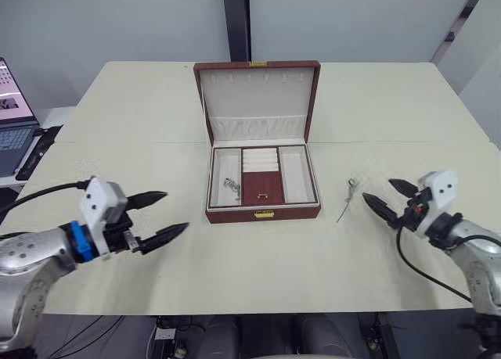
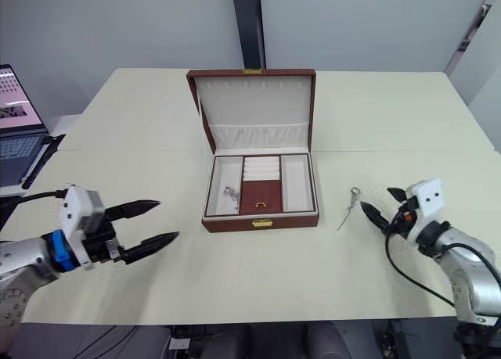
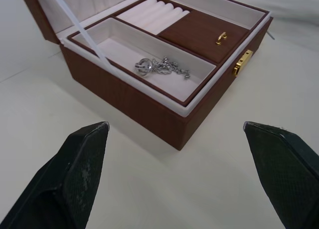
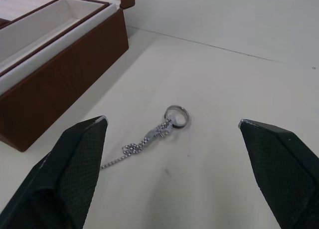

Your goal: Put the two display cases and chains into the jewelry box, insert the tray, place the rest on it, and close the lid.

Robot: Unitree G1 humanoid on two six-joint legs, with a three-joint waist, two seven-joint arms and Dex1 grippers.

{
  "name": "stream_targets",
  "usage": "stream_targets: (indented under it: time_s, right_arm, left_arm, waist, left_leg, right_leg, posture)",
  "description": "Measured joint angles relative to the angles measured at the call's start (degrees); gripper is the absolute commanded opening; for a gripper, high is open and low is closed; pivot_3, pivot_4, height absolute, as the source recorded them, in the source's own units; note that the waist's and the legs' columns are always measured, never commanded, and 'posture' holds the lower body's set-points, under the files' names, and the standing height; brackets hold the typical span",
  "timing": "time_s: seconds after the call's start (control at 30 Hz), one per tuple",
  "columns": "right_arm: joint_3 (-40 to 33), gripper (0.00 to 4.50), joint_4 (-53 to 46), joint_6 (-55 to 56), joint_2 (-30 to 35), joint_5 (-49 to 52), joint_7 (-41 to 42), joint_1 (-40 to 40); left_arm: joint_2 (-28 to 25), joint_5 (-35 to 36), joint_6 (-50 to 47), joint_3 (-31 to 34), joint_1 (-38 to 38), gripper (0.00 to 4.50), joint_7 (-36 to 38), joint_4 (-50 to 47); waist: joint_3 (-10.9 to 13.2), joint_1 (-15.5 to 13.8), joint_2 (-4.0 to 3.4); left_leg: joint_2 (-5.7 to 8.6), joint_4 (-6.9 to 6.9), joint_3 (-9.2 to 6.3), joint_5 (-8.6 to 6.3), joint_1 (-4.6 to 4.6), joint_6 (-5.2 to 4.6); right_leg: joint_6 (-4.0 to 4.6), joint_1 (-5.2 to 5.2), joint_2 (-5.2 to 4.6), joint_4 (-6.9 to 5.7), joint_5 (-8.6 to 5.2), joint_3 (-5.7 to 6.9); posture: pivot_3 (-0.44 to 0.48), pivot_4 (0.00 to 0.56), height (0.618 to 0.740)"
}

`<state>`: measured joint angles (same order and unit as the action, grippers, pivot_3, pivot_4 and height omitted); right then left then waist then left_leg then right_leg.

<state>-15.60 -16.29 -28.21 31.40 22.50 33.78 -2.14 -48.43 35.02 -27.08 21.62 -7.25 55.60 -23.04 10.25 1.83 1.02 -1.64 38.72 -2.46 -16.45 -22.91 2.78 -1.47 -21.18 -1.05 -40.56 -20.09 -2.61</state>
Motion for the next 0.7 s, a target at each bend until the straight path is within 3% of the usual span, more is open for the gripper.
stream_targets:
  time_s: [0.2, 0.4, 0.7]
  right_arm:
    - [4.48, 4.49, -5.53, -1.55, -8.15, -4.05, -11.04, 1.52]
    - [8.61, 4.49, -3.39, -2.95, -13.02, -9.5, -19.29, 0.79]
    - [11.54, 4.49, 0.79, -3.49, -17.73, -15.06, -26.36, -2.53]
  left_arm:
    - [1.65, 0.59, -1.44, -7.03, 4.66, 4.5, -1.11, -4.0]
    - [2.81, 1.26, -2.65, -13.89, 8.07, 4.5, -1.0, -8.1]
    - [2.81, 1.21, -2.33, -16.58, 7.91, 4.5, 0.09, -8.95]
  waist:
    - [0.0, -0.01, 0.01]
    - [0.0, 0.23, 0.0]
    - [-0.01, 0.19, -0.01]
  left_leg:
    - [0.07, 0.02, 0.05, 0.0, -0.02, 0.0]
    - [0.02, 0.01, 0.1, 0.01, 0.03, 0.01]
    - [0.03, 0.01, 0.16, 0.01, 0.04, 0.01]
  right_leg:
    - [0.0, 0.0, -0.02, 0.01, 0.0, -0.01]
    - [0.0, -0.04, 0.04, -0.06, 0.0, -0.01]
    - [0.0, -0.1, 0.04, -0.12, 0.0, 0.0]
  posture:
    - [0.0, 0.15, 0.74]
    - [0.0, 0.15, 0.74]
    - [0.0, 0.15, 0.74]
